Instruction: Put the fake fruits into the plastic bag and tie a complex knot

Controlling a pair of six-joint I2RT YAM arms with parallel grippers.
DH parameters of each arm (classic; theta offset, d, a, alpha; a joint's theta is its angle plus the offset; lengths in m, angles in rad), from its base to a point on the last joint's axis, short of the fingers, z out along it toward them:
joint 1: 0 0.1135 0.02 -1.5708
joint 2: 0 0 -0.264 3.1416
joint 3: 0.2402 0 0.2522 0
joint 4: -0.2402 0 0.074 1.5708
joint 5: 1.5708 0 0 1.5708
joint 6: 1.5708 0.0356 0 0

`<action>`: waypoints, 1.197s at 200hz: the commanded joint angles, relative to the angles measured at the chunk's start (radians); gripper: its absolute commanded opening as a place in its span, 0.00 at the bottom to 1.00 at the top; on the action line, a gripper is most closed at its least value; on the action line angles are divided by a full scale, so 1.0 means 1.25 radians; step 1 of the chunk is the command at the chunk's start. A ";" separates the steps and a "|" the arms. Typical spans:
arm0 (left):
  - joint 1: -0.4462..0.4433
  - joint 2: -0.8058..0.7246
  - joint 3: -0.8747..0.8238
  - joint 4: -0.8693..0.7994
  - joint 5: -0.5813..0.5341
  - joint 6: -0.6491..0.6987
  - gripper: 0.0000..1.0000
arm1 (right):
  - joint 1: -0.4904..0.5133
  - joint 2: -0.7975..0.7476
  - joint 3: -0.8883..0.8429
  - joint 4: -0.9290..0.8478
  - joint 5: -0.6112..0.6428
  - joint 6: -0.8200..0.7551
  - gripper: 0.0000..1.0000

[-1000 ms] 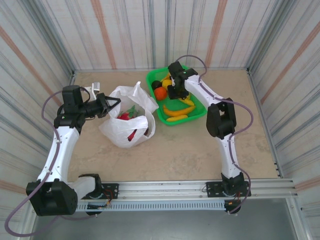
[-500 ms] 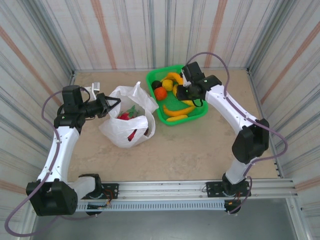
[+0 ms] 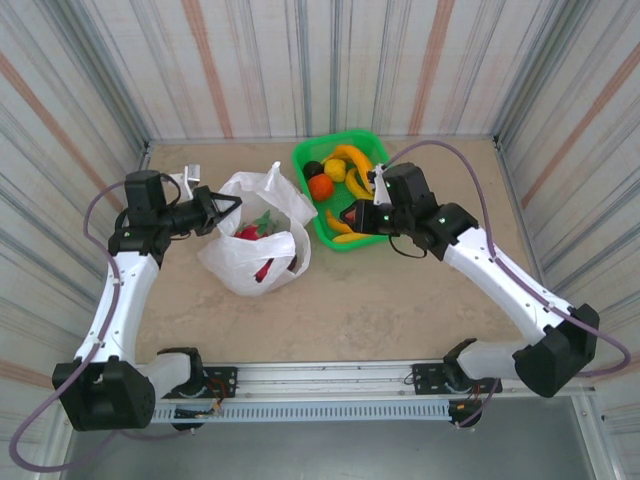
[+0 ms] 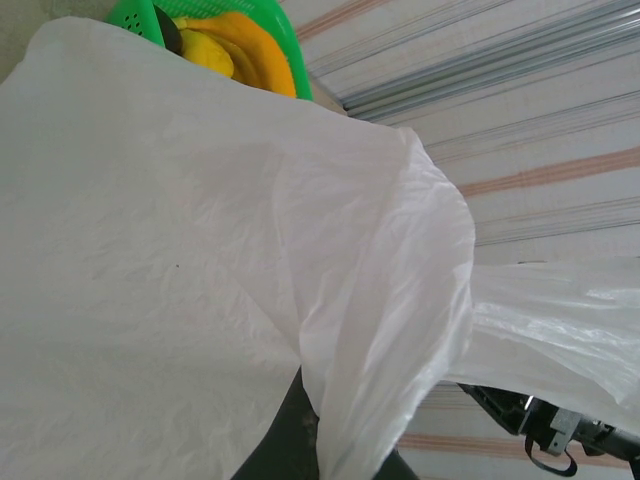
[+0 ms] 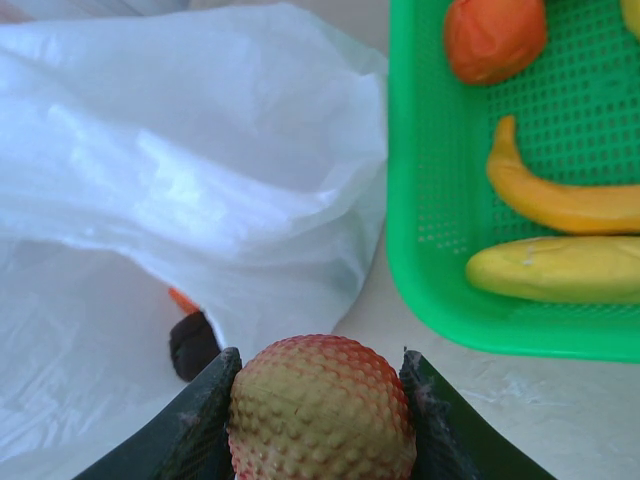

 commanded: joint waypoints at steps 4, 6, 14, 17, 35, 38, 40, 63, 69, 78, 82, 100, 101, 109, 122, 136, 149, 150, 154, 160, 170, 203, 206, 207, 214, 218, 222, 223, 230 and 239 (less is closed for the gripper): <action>0.004 0.005 0.014 -0.001 0.011 0.009 0.00 | 0.039 -0.016 -0.032 0.068 -0.009 0.069 0.34; 0.005 0.005 0.014 -0.001 0.011 0.008 0.00 | 0.041 -0.016 -0.033 0.072 -0.009 0.072 0.34; 0.005 0.005 0.013 0.001 0.010 0.007 0.00 | 0.055 -0.010 -0.035 0.092 -0.013 0.083 0.34; 0.005 0.007 0.013 0.001 0.010 0.007 0.00 | 0.059 -0.006 -0.035 0.099 -0.015 0.089 0.34; 0.003 0.007 0.012 0.005 0.012 0.005 0.00 | 0.086 0.026 -0.020 0.134 -0.040 0.106 0.34; 0.004 0.007 0.012 0.005 0.013 0.005 0.00 | 0.091 0.033 -0.015 0.136 -0.041 0.107 0.34; 0.003 0.007 0.012 0.005 0.013 0.005 0.00 | 0.094 0.038 -0.012 0.138 -0.043 0.109 0.34; 0.003 0.002 0.011 0.006 0.015 0.003 0.00 | 0.128 0.084 0.025 0.169 -0.065 0.122 0.34; 0.003 0.002 0.010 0.007 0.014 0.003 0.00 | 0.135 0.095 0.032 0.182 -0.072 0.126 0.34; 0.003 0.001 0.010 0.008 0.014 0.004 0.00 | 0.145 0.110 0.042 0.197 -0.083 0.134 0.34; 0.003 0.001 0.009 0.009 0.014 0.004 0.00 | 0.149 0.116 0.047 0.204 -0.085 0.138 0.34; 0.003 0.002 0.006 0.013 0.016 0.000 0.00 | 0.163 0.150 0.076 0.232 -0.105 0.148 0.34; 0.003 0.002 0.005 0.013 0.016 0.000 0.00 | 0.164 0.152 0.079 0.233 -0.106 0.149 0.34; 0.003 0.003 0.005 0.015 0.018 -0.002 0.00 | 0.171 0.165 0.097 0.236 -0.111 0.147 0.34; 0.003 0.002 0.005 0.016 0.018 -0.002 0.00 | 0.184 0.187 0.127 0.239 -0.114 0.137 0.34; 0.003 0.001 0.005 0.017 0.018 -0.002 0.00 | 0.193 0.216 0.161 0.239 -0.113 0.124 0.34; 0.004 0.000 0.005 0.017 0.019 -0.003 0.00 | 0.200 0.246 0.190 0.240 -0.114 0.118 0.34; 0.003 0.000 0.005 0.017 0.020 -0.003 0.00 | 0.200 0.248 0.192 0.241 -0.114 0.117 0.34; 0.003 -0.001 0.005 0.016 0.020 -0.002 0.00 | 0.202 0.257 0.199 0.243 -0.116 0.116 0.34; 0.004 -0.002 0.005 0.017 0.019 -0.001 0.00 | 0.206 0.270 0.208 0.249 -0.118 0.115 0.34; 0.003 -0.002 0.005 0.017 0.018 0.000 0.00 | 0.211 0.291 0.219 0.256 -0.116 0.113 0.34; 0.003 0.000 0.007 0.019 0.019 -0.001 0.00 | 0.220 0.352 0.237 0.248 -0.120 0.107 0.35; 0.003 0.000 0.007 0.019 0.020 0.000 0.00 | 0.222 0.355 0.237 0.246 -0.119 0.104 0.35; 0.003 0.000 0.007 0.019 0.020 0.001 0.00 | 0.222 0.356 0.237 0.245 -0.118 0.103 0.35; 0.003 0.000 0.009 0.018 0.019 0.002 0.00 | 0.223 0.365 0.237 0.237 -0.114 0.100 0.35; 0.003 -0.001 0.010 0.016 0.019 0.004 0.00 | 0.223 0.369 0.237 0.233 -0.113 0.095 0.35; 0.003 -0.001 0.010 0.016 0.018 0.006 0.00 | 0.223 0.373 0.236 0.230 -0.111 0.091 0.35; 0.004 0.000 0.010 0.016 0.018 0.006 0.00 | 0.224 0.375 0.237 0.229 -0.111 0.090 0.35; 0.003 -0.001 0.010 0.015 0.018 0.007 0.00 | 0.224 0.381 0.237 0.220 -0.108 0.083 0.36; 0.003 0.000 0.010 0.015 0.018 0.007 0.00 | 0.224 0.390 0.240 0.209 -0.106 0.078 0.36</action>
